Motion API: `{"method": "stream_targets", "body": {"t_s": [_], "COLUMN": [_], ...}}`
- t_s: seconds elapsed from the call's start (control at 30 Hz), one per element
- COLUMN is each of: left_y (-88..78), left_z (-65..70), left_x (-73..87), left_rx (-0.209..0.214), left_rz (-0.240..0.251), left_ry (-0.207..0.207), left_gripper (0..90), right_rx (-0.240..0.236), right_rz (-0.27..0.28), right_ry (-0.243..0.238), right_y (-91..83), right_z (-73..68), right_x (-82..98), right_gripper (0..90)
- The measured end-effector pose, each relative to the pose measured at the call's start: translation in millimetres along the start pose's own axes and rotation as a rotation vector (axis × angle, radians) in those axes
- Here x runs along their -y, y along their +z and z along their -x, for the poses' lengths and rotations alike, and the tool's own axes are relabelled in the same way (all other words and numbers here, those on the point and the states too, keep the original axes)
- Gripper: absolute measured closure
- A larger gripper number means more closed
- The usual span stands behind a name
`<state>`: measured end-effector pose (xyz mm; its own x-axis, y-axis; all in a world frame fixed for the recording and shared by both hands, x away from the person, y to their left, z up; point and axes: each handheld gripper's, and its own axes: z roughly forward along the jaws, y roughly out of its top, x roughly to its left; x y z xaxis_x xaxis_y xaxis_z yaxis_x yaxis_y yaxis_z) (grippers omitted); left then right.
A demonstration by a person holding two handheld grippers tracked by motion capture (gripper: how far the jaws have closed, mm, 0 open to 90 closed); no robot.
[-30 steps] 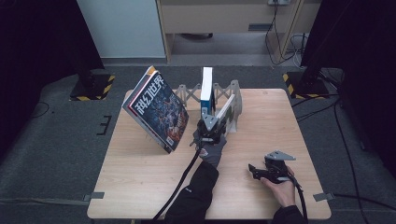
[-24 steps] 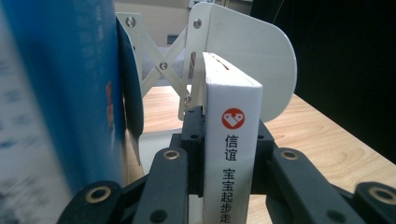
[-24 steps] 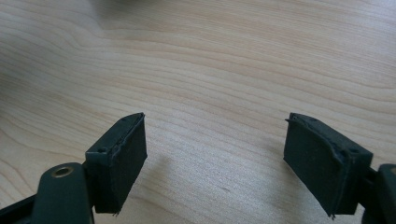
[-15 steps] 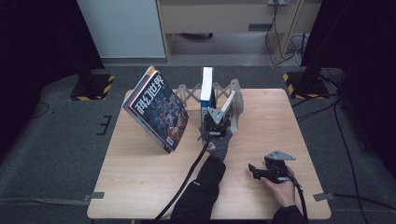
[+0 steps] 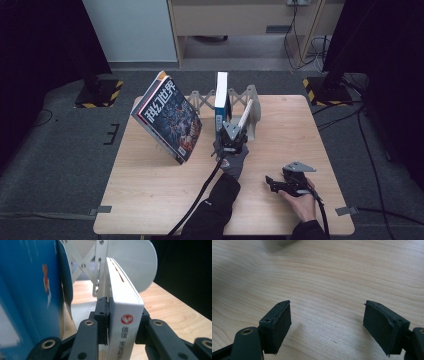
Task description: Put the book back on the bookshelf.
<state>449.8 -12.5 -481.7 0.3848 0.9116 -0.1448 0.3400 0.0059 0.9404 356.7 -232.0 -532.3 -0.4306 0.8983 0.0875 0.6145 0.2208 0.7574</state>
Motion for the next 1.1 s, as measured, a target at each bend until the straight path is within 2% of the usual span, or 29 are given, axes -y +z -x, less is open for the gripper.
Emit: {"method": "stream_targets", "body": {"t_s": [0.2,0.33,0.47,0.67,0.73,0.8,0.87,1.0,1.1], "left_y": [-3.9,-4.5,0.8,11.6,12.0,10.8,10.4,8.4,4.8], "left_z": [-0.7,-1.0,0.1,3.1,5.4,5.2,0.8,-8.1,-9.4], "left_x": [13.0,13.1,19.2,24.3,24.4,23.1,22.1,17.7,11.8], "left_rx": [0.018,0.032,0.047,0.039,0.011,-0.020,-0.030,-0.021,-0.025], "left_rz": [-0.029,-0.043,-0.093,-0.146,-0.147,-0.146,-0.139,-0.109,-0.077], "left_ry": [0.001,0.001,-0.010,-0.018,0.003,0.018,0.005,-0.037,-0.043], "left_gripper": [70.0,68.6,61.3,62.0,64.8,71.4,73.6,74.4,74.5], "right_rx": [0.001,0.002,0.002,0.002,0.001,0.001,0.000,0.000,0.000], "right_rz": [-0.002,-0.001,-0.002,0.000,-0.001,0.001,-0.001,-0.001,-0.003], "right_ry": [0.003,-0.004,0.006,-0.004,-0.007,-0.006,-0.006,-0.007,-0.005], "right_y": [-0.5,-0.2,-0.5,-0.3,-0.4,-0.4,-0.3,0.0,0.3], "right_z": [-0.4,-0.3,-0.9,-0.3,-0.4,-0.6,-0.7,-0.6,-0.3], "right_x": [0.0,0.0,0.0,0.0,-0.1,-0.3,-0.2,-0.4,-0.4], "right_gripper": [22.8,22.9,22.9,23.1,23.2,23.4,23.6,23.9,24.1]}}
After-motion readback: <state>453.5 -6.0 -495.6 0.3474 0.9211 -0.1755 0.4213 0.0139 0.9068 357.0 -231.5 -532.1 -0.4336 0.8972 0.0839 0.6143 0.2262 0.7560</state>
